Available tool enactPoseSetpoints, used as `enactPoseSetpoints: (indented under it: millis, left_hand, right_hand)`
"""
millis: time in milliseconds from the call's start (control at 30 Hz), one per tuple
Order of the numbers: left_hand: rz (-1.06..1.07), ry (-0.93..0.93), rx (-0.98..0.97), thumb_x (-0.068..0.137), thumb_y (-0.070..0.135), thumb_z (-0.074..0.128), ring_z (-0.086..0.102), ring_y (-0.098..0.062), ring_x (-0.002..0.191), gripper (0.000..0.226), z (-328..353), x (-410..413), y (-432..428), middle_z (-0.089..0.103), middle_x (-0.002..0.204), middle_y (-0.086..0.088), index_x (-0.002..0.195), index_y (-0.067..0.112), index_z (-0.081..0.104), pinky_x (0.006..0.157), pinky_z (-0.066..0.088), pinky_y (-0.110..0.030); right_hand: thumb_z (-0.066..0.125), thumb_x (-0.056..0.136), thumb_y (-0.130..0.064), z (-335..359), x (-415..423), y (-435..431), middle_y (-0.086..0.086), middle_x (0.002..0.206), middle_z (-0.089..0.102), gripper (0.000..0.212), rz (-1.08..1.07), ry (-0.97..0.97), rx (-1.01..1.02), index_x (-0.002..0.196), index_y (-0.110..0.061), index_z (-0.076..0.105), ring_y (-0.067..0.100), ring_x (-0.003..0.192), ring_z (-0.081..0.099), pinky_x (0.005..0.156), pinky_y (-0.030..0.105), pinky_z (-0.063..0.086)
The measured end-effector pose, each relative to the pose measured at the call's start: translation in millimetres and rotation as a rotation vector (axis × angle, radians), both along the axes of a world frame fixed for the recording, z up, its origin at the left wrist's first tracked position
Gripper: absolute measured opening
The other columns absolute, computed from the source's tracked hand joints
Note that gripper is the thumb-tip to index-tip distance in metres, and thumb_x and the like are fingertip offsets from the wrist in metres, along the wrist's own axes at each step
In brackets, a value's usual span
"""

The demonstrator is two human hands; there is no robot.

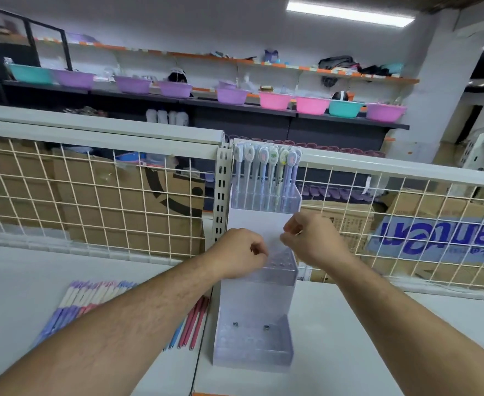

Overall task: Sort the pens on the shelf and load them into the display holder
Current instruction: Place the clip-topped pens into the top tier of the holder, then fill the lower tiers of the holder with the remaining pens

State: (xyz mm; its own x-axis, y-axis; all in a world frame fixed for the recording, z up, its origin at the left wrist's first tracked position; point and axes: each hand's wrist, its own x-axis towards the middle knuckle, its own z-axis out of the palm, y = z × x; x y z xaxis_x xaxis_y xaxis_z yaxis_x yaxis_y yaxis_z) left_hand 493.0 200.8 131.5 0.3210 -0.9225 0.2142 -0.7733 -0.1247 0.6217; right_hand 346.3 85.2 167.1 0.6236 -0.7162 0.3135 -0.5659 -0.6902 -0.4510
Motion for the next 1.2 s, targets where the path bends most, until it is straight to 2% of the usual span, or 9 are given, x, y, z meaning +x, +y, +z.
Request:
enactPoseSetpoints:
  millis: [200, 267, 467, 567, 733, 867, 933, 1033, 1200]
  left_hand:
    - [0.098, 0.004, -0.065, 0.085, 0.021, 0.068, 0.057, 0.006, 0.071, 0.009, -3.2, 4.8, 16.4, 0.069, 0.085, 0.015, 0.090, 0.027, 0.074, 0.063, 0.041, -0.011]
    - [0.116, -0.032, -0.069, 0.086, 0.020, 0.067, 0.057, 0.003, 0.073, 0.010, -3.3, 9.6, 26.1, 0.069, 0.090, 0.012, 0.093, 0.023, 0.074, 0.065, 0.043, -0.015]
    - [0.156, -0.162, -0.071, 0.087, 0.019, 0.064, 0.062, -0.012, 0.089, 0.014, -0.3, 39.9, 63.2, 0.069, 0.097, 0.005, 0.098, 0.019, 0.073, 0.080, 0.054, -0.030]
    - [0.166, -0.185, -0.059, 0.086, 0.021, 0.064, 0.060, -0.013, 0.084, 0.013, -4.4, 65.8, 88.0, 0.065, 0.091, 0.007, 0.095, 0.020, 0.073, 0.075, 0.051, -0.029]
    - [0.192, -0.198, 0.022, 0.083, 0.027, 0.065, 0.060, -0.015, 0.091, 0.014, -21.0, 132.3, 144.2, 0.063, 0.098, 0.006, 0.096, 0.024, 0.070, 0.082, 0.053, -0.038]
    - [0.214, -0.183, 0.067, 0.083, 0.031, 0.066, 0.061, -0.012, 0.095, 0.017, -38.9, 185.1, 188.5, 0.064, 0.100, 0.012, 0.100, 0.028, 0.069, 0.083, 0.054, -0.037]
    - [0.229, -0.174, 0.104, 0.084, 0.032, 0.068, 0.061, -0.011, 0.095, 0.019, -51.6, 209.2, 210.6, 0.063, 0.101, 0.012, 0.102, 0.028, 0.068, 0.084, 0.054, -0.036]
    - [0.241, -0.159, 0.191, 0.084, 0.035, 0.068, 0.060, -0.011, 0.095, 0.021, -72.3, 242.1, 240.8, 0.064, 0.103, 0.012, 0.104, 0.028, 0.068, 0.086, 0.053, -0.036]
    - [0.318, -0.124, 0.296, 0.083, 0.029, 0.065, 0.060, -0.013, 0.088, 0.011, -102.4, 276.0, 275.6, 0.065, 0.096, 0.008, 0.093, 0.024, 0.066, 0.077, 0.053, -0.033]
  right_hand:
    - [0.073, 0.086, -0.030, -10.7, 6.4, -1.6, -0.013, 0.090, 0.067, 0.010, 0.057, -0.014, 0.045, 0.095, -0.028, 0.068, 0.013, 0.084, 0.064, 0.073, 0.031, 0.053]
    - [0.073, 0.086, -0.032, -12.6, 13.6, 5.8, -0.017, 0.088, 0.063, 0.014, 0.069, 0.020, 0.038, 0.098, -0.029, 0.067, 0.013, 0.084, 0.063, 0.069, 0.029, 0.049]
    - [0.073, 0.086, -0.038, -16.0, 43.7, 43.0, -0.014, 0.097, 0.062, 0.026, 0.124, 0.107, -0.033, 0.110, -0.030, 0.068, 0.015, 0.091, 0.062, 0.076, 0.030, 0.050]
    - [0.073, 0.086, -0.036, -18.0, 66.6, 67.5, -0.011, 0.098, 0.064, 0.022, 0.147, 0.125, -0.032, 0.105, -0.028, 0.067, 0.016, 0.091, 0.062, 0.074, 0.030, 0.049]
    - [0.070, 0.087, -0.032, -29.5, 124.4, 128.4, -0.005, 0.097, 0.066, 0.016, 0.176, 0.175, -0.028, 0.100, -0.024, 0.066, 0.020, 0.092, 0.062, 0.080, 0.036, 0.055]
    - [0.068, 0.087, -0.034, -46.9, 169.9, 171.6, -0.009, 0.084, 0.060, 0.015, 0.180, 0.237, -0.059, 0.084, -0.027, 0.056, 0.017, 0.080, 0.059, 0.064, 0.031, 0.049]
    - [0.069, 0.089, -0.036, -59.8, 190.9, 190.6, -0.011, 0.086, 0.059, 0.016, 0.194, 0.253, -0.021, 0.091, -0.025, 0.057, 0.016, 0.080, 0.059, 0.062, 0.030, 0.047]
    - [0.068, 0.090, -0.039, -82.5, 217.8, 219.6, -0.008, 0.109, 0.065, 0.031, 0.214, 0.251, 0.057, 0.117, -0.024, 0.064, 0.014, 0.094, 0.062, 0.078, 0.032, 0.054]
    - [0.065, 0.090, -0.038, -117.2, 249.2, 253.5, -0.007, 0.113, 0.066, 0.030, 0.201, 0.282, 0.106, 0.118, -0.025, 0.064, 0.017, 0.096, 0.060, 0.076, 0.029, 0.048]
